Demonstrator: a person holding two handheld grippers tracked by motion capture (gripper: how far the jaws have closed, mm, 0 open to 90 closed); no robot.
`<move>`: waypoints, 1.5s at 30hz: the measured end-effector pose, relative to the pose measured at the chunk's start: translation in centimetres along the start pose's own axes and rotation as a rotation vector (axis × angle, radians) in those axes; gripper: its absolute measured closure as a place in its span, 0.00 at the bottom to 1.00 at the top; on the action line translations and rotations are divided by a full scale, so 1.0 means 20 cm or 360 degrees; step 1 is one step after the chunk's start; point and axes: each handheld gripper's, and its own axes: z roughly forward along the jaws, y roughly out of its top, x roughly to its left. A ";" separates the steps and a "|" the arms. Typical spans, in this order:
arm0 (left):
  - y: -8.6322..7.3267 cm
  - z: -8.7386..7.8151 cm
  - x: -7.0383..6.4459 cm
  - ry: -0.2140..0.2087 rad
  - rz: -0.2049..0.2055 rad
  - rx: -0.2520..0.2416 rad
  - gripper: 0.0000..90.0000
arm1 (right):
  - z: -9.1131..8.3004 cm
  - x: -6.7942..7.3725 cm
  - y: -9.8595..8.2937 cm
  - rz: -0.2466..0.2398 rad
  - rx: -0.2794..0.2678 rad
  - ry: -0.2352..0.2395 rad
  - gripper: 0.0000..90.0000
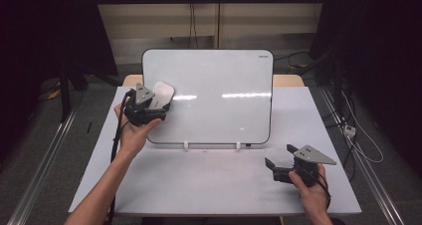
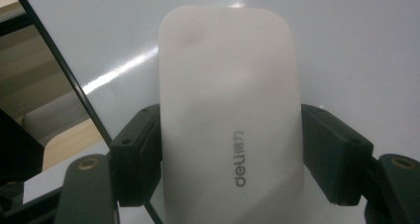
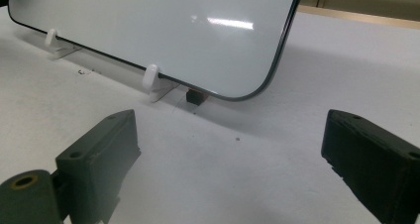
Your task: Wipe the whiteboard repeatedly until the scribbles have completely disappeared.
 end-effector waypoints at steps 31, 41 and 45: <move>-0.04 -0.04 -0.02 -0.0088 0.0002 0.0006 0.35 | 0.02 0.01 0.01 0.0002 0.0008 0.0009 0.08; -0.01 -0.10 -0.02 -0.0104 -0.0021 -0.0047 0.35 | 0.02 0.01 0.00 -0.0001 0.0003 0.0016 0.08; 0.00 -0.13 0.00 -0.0121 -0.0049 -0.0084 0.35 | 0.02 0.01 0.00 -0.0002 0.0003 0.0015 0.08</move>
